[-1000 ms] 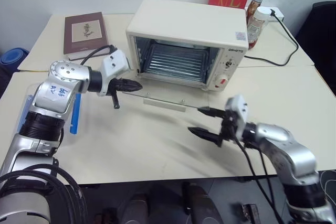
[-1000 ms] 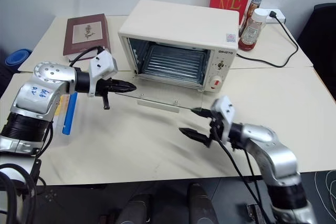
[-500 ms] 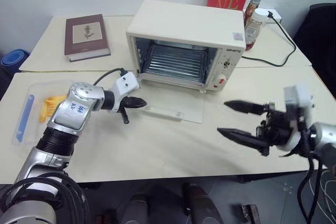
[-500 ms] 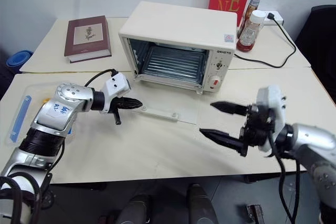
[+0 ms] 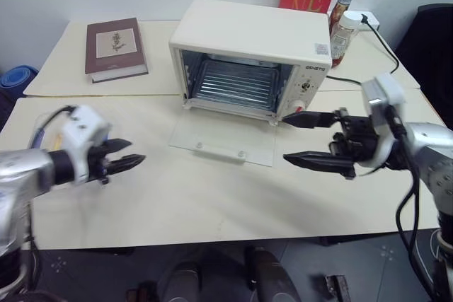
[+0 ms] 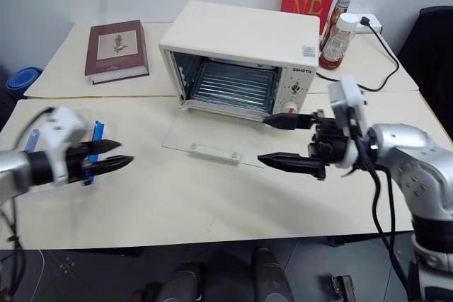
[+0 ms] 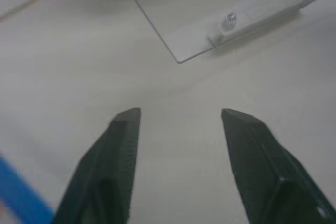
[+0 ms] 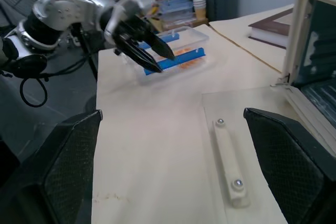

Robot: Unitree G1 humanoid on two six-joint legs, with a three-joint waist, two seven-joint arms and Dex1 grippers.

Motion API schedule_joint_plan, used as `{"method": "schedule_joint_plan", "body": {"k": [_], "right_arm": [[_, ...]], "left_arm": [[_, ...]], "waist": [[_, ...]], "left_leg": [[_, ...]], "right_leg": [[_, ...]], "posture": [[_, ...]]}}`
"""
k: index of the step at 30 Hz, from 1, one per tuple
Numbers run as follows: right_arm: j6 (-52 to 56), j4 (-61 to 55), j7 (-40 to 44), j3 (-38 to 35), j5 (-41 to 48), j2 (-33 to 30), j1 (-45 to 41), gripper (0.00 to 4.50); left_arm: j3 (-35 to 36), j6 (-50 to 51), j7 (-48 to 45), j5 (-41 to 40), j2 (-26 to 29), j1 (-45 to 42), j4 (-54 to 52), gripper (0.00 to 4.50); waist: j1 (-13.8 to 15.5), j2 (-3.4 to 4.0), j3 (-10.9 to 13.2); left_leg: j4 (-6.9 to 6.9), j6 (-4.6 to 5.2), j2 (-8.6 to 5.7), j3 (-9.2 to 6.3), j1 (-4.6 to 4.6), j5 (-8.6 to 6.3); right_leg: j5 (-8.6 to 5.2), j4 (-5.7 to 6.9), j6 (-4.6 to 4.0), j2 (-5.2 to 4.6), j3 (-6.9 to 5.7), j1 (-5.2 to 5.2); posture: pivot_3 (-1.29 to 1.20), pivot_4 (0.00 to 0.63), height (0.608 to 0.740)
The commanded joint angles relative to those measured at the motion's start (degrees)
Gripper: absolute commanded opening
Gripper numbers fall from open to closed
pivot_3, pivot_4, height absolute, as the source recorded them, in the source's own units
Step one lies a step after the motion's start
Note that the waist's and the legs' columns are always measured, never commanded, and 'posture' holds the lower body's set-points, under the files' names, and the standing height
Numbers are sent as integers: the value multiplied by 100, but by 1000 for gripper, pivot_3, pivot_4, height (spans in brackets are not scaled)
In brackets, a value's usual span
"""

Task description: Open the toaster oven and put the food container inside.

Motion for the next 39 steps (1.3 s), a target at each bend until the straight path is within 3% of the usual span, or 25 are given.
{"method": "schedule_joint_plan", "body": {"k": [1, 4, 10, 14, 18, 20, 22, 27, 30, 34, 39], "right_arm": [[-210, 382, 393, 279, -229, 170, -432, 4500], [-305, 691, 626, 520, -473, 324, -722, 4500], [-346, 957, 906, 614, -700, 463, -950, 4500], [-322, 994, 990, 632, -773, 522, -989, 4500], [-245, 982, 1028, 616, -767, 524, -969, 4500], [-224, 977, 1069, 661, -782, 530, -970, 4500], [-215, 979, 1082, 683, -798, 546, -980, 4500], [-187, 951, 1013, 648, -806, 586, -1006, 4500], [-96, 922, 1003, 585, -721, 564, -972, 4500], [-44, 1028, 1020, 633, -708, 677, -1013, 4500], [-105, 1123, 1025, 743, -814, 924, -1072, 4500]], "left_arm": [[1440, 143, -717, -832, 140, 585, -809, 3746], [2223, 14, -1020, -594, 534, 1434, -788, 4491], [3289, -699, -1038, 291, 643, 2814, -395, 4491], [3834, -540, -959, 215, 11, 3495, -788, 4491], [4093, -1764, -1191, 404, -748, 4339, -872, 4491], [4039, -2128, -1089, 491, -544, 4274, -455, 4491], [3969, -2249, -885, 554, -278, 4094, -77, 4491], [4196, -1046, -294, 168, -188, 3682, 79, 4491], [4715, 218, -15, -429, -510, 3407, -357, 4491], [5372, 2268, 294, -819, -796, 2993, -844, 4491], [5646, 2729, 1835, -1983, -2120, 2872, -1146, 4491]], "waist": [[8, 1, 0], [-4, 0, 1], [-22, 8, 5], [-54, 9, 5], [-59, 7, 5], [-32, 7, 4], [10, 7, 4], [-48, 6, 4], [-126, 6, 4], [-167, 6, 4], [-181, 5, 3]], "left_leg": [[1, 0, -1, 1, 1, 0], [2, -1, -2, -1, 2, 0], [-7, -2, 1, 6, 8, -1], [-19, -5, 3, 13, 11, -3], [-21, -15, 6, 16, 9, -8], [-18, -15, 6, 16, 13, -9], [-18, -15, 5, 7, 12, -8], [-16, -13, 4, 11, 12, -5], [-16, -9, 9, 14, 13, -17], [-18, -4, 15, 10, 11, -25], [-15, -6, 14, 16, 24, -26]], "right_leg": [[-1, -2, -1, -1, -1, 0], [-3, -3, -5, -3, -6, 3], [-10, -3, -19, -2, -8, -1], [-12, -10, -21, -4, -8, -2], [-12, -18, -21, -5, -8, -3], [-14, -18, -25, -4, -9, -3], [-65, -17, -118, -4, -14, -2], [-62, -16, -113, -4, -11, 2], [-13, 1, -24, -3, -11, -5], [-14, -4, -24, 2, -15, -7], [-15, 12, -25, 2, -6, -5]], "posture": [[0, 150, 740], [0, 150, 740], [0, 150, 740], [0, 150, 740], [0, 150, 740], [0, 150, 740], [0, 150, 740], [0, 150, 740], [0, 150, 740], [0, 150, 740], [0, 150, 740]]}}
